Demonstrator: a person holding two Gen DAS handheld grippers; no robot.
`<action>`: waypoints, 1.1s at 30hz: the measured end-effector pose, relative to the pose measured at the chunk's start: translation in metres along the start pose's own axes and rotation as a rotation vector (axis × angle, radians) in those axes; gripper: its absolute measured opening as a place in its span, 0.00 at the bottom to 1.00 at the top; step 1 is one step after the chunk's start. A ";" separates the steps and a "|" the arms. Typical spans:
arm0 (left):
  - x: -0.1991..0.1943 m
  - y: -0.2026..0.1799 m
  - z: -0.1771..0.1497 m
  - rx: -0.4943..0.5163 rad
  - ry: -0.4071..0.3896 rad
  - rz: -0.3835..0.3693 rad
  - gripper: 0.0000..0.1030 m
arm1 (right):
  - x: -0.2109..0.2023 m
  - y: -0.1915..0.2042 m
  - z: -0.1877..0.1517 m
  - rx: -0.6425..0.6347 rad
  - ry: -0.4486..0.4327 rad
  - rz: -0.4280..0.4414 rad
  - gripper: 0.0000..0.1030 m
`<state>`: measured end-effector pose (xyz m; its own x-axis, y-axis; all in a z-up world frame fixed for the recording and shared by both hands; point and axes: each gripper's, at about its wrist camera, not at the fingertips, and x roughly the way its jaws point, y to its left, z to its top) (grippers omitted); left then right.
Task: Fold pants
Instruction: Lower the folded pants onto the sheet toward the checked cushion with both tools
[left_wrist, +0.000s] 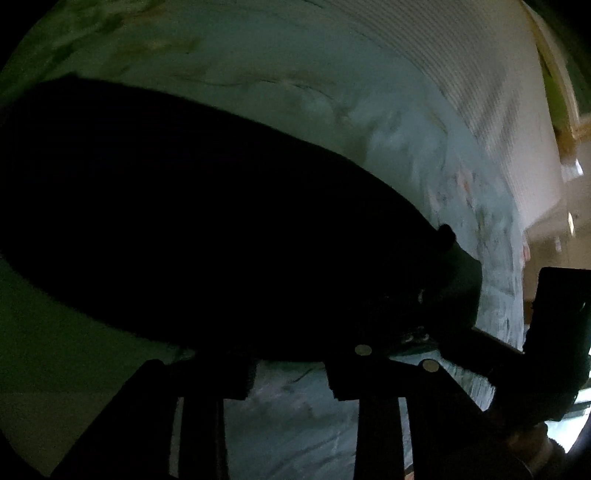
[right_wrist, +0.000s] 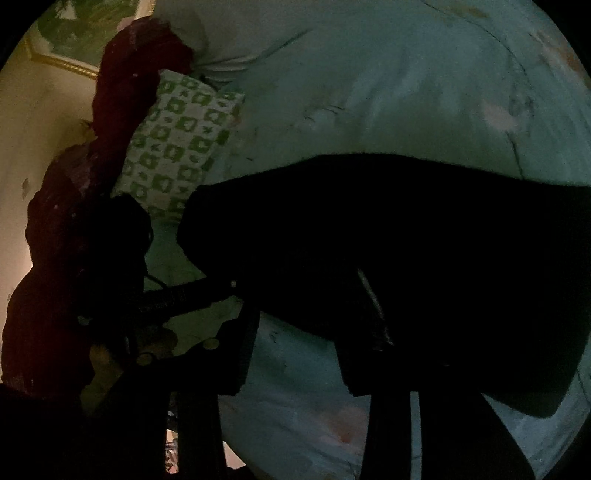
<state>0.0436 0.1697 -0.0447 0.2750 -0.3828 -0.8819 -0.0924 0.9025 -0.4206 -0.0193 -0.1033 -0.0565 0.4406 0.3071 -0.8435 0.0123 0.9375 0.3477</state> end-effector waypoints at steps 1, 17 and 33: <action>-0.005 0.005 -0.002 -0.015 -0.008 0.007 0.31 | 0.004 0.005 0.004 -0.005 0.000 0.001 0.40; -0.047 0.086 -0.012 -0.263 -0.108 0.052 0.31 | 0.053 0.048 0.048 -0.133 0.054 0.013 0.47; -0.042 0.141 -0.002 -0.451 -0.127 -0.008 0.31 | 0.115 0.094 0.100 -0.282 0.113 0.014 0.52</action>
<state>0.0169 0.3124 -0.0671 0.3898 -0.3366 -0.8572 -0.4893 0.7128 -0.5024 0.1225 0.0035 -0.0800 0.3361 0.3213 -0.8853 -0.2497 0.9368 0.2451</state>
